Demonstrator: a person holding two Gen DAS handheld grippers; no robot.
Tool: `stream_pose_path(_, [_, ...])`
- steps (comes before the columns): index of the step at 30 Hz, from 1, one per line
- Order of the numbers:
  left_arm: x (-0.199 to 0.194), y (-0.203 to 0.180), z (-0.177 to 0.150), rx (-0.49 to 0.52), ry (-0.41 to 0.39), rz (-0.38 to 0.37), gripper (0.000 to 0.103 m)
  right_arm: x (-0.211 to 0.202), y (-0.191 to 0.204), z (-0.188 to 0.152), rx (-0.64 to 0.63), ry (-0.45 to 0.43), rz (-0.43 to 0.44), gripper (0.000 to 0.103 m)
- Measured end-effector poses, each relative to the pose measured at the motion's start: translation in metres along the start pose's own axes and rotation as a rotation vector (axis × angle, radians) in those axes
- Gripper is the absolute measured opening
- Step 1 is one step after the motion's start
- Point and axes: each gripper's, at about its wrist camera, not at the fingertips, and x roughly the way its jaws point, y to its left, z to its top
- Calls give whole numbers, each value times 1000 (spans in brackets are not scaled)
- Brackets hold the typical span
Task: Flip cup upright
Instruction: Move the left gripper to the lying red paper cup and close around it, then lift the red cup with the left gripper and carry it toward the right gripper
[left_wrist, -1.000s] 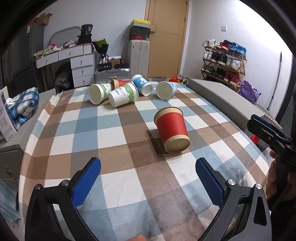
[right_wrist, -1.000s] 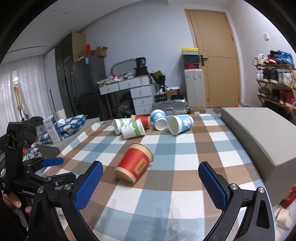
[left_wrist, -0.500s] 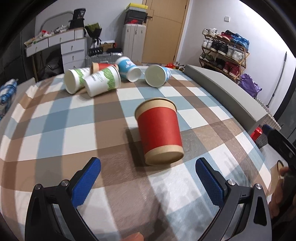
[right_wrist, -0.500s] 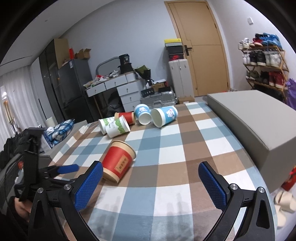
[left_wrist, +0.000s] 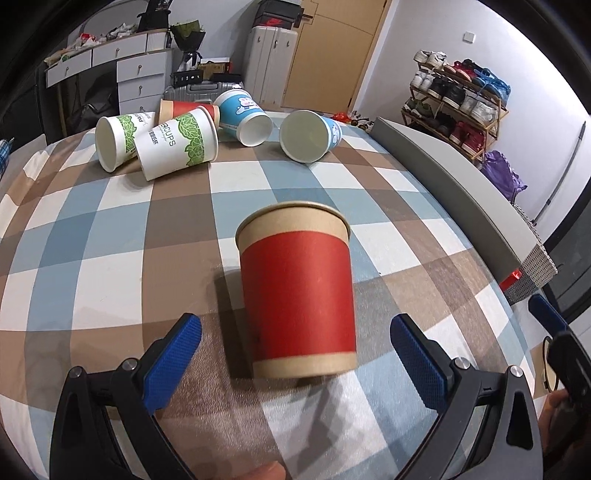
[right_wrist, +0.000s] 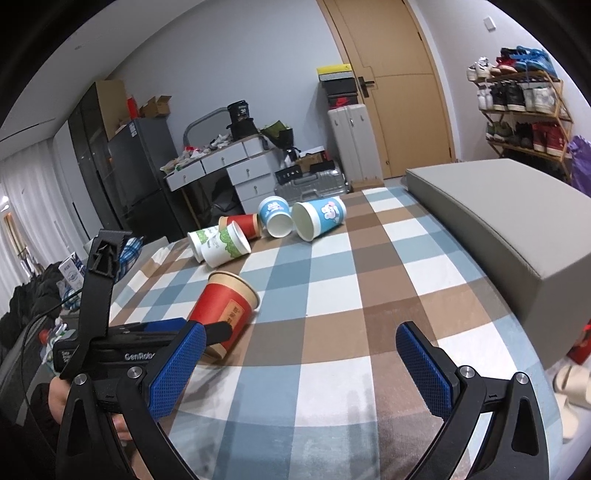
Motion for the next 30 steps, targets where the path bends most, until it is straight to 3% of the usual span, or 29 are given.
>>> stream_pose_path(2, [0,0,1,1,0,5,98,1,-1,0,3,3,-1,103])
stream_pose_path(5, [0,-2,1,10,7,-5,80,0,-2,-1,8,4,-3,103])
stream_pose_path(7, [0,-2,2,13,13,-14,55,1,-2,0,11,3,-4,103])
stream_pose_path(18, [-18,-1,8,21,-37,-8,54,-4,4,2,-7,-9,6,103])
stream_pose_path(30, [-56,8,-3,37,-115,8,54,-7,37,3,-89,-11,42,103])
